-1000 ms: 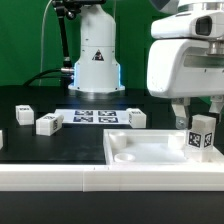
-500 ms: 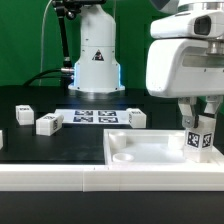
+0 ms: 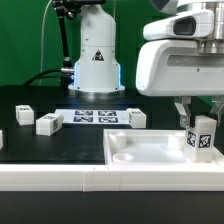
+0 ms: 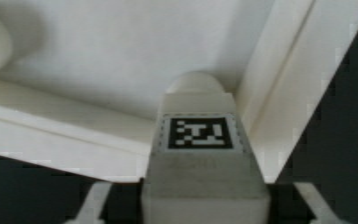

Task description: Assemble one leg

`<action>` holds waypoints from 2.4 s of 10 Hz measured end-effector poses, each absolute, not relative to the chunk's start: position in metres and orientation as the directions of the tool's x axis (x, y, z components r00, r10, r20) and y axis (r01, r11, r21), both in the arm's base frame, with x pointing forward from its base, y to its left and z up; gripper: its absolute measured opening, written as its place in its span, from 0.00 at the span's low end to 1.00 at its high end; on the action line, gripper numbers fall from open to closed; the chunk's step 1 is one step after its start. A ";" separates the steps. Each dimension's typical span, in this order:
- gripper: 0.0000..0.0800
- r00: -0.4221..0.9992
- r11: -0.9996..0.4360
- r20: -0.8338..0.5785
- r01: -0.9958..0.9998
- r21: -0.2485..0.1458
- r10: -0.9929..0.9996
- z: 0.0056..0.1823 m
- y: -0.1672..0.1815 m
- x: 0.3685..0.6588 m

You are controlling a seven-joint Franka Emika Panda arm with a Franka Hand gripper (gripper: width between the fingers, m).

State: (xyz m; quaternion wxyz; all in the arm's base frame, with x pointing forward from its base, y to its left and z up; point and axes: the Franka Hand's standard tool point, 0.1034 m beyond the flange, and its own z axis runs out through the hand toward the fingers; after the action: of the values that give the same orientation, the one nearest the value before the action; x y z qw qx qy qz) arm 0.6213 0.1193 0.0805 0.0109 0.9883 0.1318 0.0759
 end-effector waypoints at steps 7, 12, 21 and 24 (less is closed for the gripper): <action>0.37 0.934 -0.944 0.139 -0.321 -0.076 -0.328 0.080 0.121 0.621; 0.37 0.701 -0.704 0.075 -0.696 -0.140 -0.709 0.080 0.118 0.621; 0.63 0.354 -0.347 -0.019 -0.925 -0.158 -0.935 0.079 0.123 0.618; 0.78 0.563 -0.558 0.016 -0.816 -0.153 -0.827 0.079 0.122 0.619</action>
Offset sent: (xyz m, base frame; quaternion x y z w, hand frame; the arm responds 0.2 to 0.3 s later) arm -0.0053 -0.0048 -0.0031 0.0094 0.0006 0.2245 0.9744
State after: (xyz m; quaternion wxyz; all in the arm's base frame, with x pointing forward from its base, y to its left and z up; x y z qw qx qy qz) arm 0.6186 0.1219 0.0786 -0.0642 0.8815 -0.4657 0.0428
